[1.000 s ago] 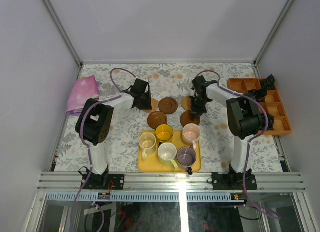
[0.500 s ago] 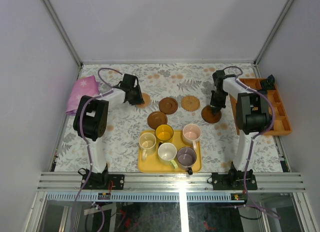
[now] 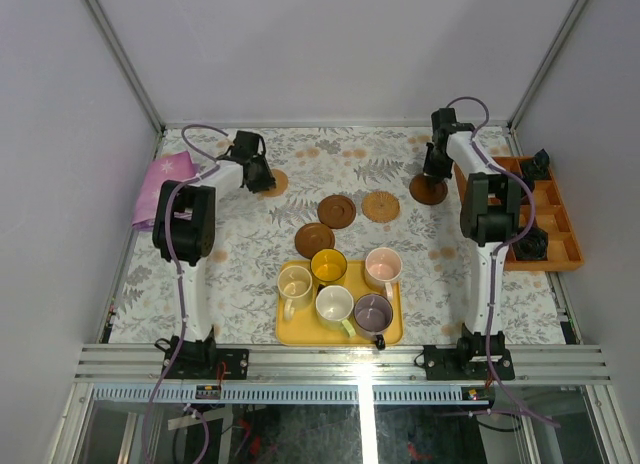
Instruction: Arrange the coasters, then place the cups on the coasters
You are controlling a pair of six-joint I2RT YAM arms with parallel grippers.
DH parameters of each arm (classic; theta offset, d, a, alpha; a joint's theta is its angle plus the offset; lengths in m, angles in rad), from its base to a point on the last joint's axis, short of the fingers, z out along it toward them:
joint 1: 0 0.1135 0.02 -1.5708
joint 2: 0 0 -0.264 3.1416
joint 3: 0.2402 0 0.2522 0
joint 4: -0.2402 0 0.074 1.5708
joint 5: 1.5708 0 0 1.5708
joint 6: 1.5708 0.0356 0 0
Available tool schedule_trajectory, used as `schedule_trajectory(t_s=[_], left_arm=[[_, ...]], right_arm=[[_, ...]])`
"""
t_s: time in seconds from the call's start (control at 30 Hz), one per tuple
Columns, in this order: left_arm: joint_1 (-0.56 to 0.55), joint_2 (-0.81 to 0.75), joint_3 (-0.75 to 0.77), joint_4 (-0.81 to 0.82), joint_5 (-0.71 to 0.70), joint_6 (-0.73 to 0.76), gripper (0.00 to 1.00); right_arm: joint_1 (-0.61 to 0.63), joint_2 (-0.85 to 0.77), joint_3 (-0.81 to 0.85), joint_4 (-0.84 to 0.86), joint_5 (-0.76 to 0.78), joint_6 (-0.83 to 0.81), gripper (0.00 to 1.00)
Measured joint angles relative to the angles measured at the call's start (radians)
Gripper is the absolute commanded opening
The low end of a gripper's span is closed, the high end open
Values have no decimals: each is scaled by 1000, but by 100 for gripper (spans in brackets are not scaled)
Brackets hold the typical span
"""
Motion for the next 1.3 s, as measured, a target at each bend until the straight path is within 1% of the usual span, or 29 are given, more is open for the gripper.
schedule_trajectory(t_s=[0.07, 0.2, 0.43, 0.6, 0.8, 0.9, 1.3], left_arm=[[9, 12, 20, -7, 3, -6, 26], [16, 41, 66, -22, 16, -10, 26], [19, 74, 110, -25, 90, -18, 26], [19, 76, 104, -21, 137, -28, 26], [20, 67, 71, 22, 172, -44, 26], [20, 66, 67, 31, 185, -48, 26], [20, 65, 58, 47, 226, -61, 27]], right_arm=[[0, 40, 61, 21, -10, -7, 0], [-2, 82, 126, 63, -61, -13, 0], [-5, 104, 146, 121, -163, -14, 0], [-5, 83, 97, 168, -188, -13, 0], [2, -3, -55, 224, -195, -11, 0], [6, -32, -104, 241, -195, -11, 0], [29, -42, -106, 210, -159, -17, 0]])
